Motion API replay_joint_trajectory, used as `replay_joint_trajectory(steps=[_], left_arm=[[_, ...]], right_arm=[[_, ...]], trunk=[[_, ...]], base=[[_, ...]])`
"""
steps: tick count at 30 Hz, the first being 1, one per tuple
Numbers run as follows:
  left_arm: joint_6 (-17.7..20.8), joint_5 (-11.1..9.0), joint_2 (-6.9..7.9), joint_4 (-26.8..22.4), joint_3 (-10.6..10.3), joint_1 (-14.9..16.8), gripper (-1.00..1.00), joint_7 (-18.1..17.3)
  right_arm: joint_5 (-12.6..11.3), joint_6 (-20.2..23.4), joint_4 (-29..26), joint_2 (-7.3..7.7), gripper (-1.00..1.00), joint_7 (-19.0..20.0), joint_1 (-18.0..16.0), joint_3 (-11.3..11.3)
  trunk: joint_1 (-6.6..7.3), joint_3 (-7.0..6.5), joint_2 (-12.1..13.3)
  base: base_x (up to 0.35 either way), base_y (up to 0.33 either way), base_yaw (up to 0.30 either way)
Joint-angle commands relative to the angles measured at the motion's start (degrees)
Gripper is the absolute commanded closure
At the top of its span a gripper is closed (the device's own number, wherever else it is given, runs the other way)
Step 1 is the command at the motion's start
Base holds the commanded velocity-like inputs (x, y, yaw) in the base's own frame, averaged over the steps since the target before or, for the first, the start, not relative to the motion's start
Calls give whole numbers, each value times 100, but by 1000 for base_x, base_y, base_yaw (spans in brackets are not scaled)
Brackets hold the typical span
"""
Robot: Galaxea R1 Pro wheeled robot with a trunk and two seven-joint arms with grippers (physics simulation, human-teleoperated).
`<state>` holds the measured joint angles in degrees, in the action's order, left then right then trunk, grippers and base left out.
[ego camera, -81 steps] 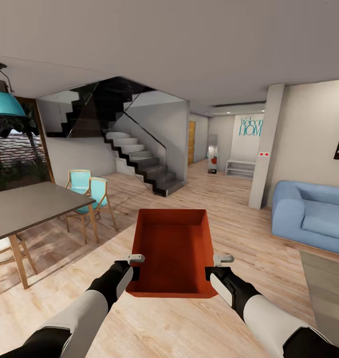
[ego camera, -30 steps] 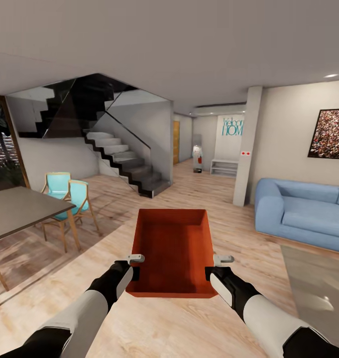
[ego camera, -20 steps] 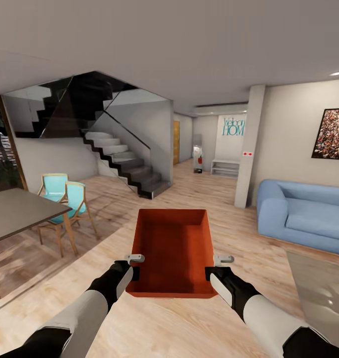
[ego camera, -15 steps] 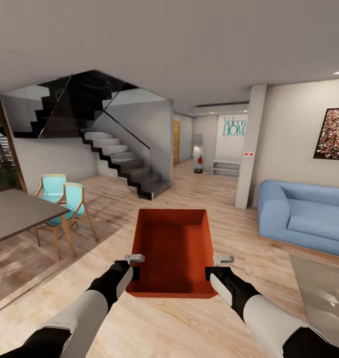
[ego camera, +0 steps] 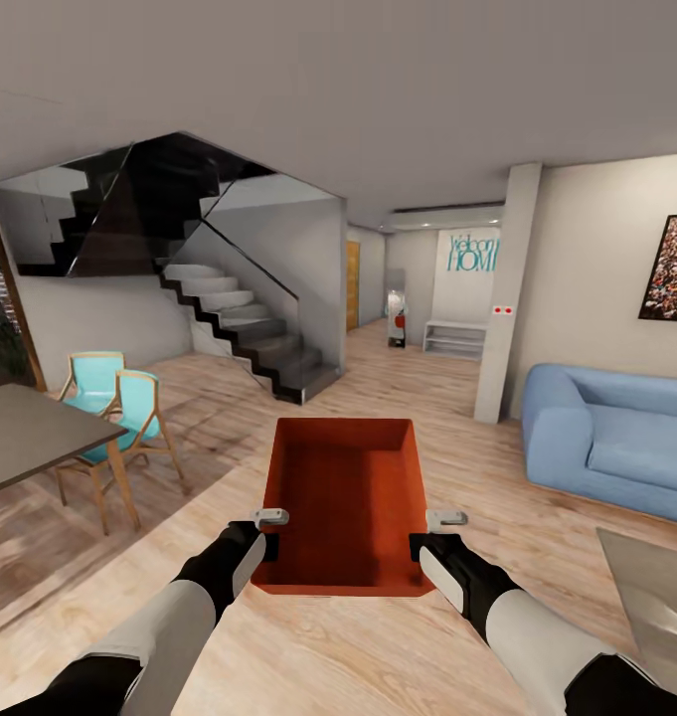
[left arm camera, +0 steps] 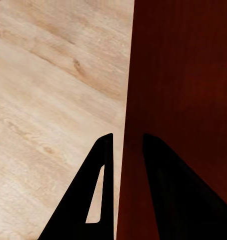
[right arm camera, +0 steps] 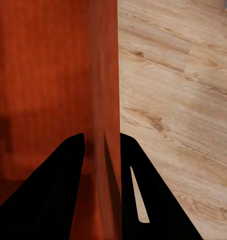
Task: Move the two storage containers from the living room to the garage. In the garage, place one container on the floor and stack the other container on top of it (either order is fine).
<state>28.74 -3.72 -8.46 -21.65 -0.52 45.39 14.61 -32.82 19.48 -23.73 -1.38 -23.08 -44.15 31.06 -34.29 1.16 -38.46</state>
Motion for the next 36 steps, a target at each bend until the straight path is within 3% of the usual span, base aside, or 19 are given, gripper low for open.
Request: replay_joint_trajectory(steps=[1, 17, 36], left_arm=[[70, 168, 2, -6, -28, -4, 100, 121], [70, 168, 2, -6, -27, -4, 100, 121], [70, 167, 2, -6, -29, -4, 100, 121]], right_arm=[[144, 47, -18, 6, 100, -56, -14, -74], [144, 47, -18, 6, 100, -56, -14, -74], [144, 47, -18, 6, 100, -56, -14, -74]], trunk=[[-6, 11, -10], [-6, 11, -10], [-6, 11, -10]], base=[[322, 0, 0], [322, 0, -175], [322, 0, -9]])
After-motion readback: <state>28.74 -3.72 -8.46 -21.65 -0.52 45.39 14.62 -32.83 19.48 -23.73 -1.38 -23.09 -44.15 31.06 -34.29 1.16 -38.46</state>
